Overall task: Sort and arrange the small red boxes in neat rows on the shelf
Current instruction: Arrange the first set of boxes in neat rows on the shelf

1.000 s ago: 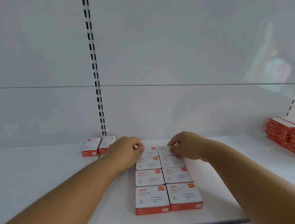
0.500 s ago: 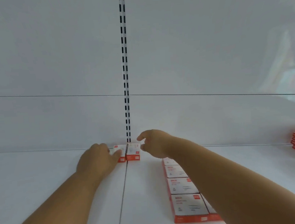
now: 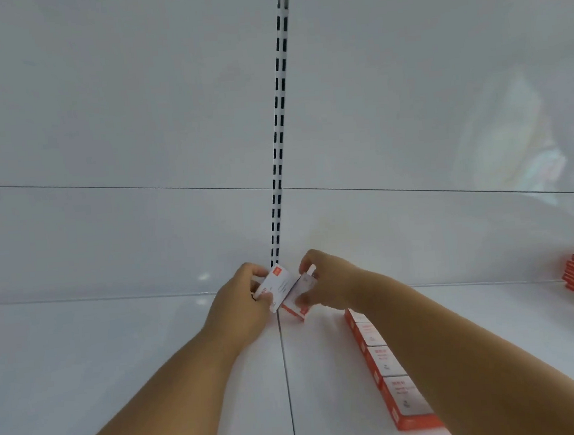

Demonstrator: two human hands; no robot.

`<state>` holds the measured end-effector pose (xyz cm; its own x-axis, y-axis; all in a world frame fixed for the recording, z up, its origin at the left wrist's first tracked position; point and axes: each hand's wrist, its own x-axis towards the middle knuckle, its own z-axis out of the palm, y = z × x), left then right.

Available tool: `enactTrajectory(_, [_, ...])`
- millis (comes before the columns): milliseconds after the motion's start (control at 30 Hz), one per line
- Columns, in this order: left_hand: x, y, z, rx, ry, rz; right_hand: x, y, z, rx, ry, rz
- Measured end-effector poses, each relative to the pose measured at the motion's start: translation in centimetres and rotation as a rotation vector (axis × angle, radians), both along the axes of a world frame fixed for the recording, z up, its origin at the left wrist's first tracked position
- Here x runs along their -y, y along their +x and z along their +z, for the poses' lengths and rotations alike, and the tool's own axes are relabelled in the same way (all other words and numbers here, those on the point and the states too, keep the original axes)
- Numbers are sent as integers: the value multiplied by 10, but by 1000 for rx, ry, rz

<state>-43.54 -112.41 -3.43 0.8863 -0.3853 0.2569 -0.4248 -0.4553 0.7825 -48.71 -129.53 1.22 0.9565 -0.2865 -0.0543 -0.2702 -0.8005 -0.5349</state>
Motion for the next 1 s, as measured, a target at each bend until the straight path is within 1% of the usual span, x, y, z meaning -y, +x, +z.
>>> enactTrajectory(100, [3,-3,2,7,-70,-34,9,-14,2,78,116,-27])
enactTrajectory(200, [7,-9,5,17,-97,-57,26,-34,5,176,238,-65])
enactTrajectory(267, [10,-12,5,2,-110,-66,41,-48,8,225,358,-83])
enactTrajectory(333, [16,-17,7,-17,-115,-79,57,-61,11,266,427,-101])
enactTrajectory(433, [34,-26,15,41,-49,-99,84,-77,14,313,489,-147])
enactTrajectory(500, [51,-31,22,76,-10,-113,105,-83,14,343,580,-180])
enactTrajectory(633, [90,-35,27,87,73,-124,145,-89,13,435,710,-242])
enactTrajectory(700, [108,-34,27,72,114,-112,159,-89,13,479,658,-246])
enactTrajectory(767, [122,-33,22,60,160,-101,168,-87,11,477,531,-237])
enactTrajectory(833, [128,-33,15,37,176,-78,172,-82,5,420,435,-202])
enactTrajectory(933, [130,-31,4,5,185,-44,168,-70,-7,284,362,-123])
enactTrajectory(1000, [131,-30,0,3,197,-33,164,-62,-12,258,332,-80])
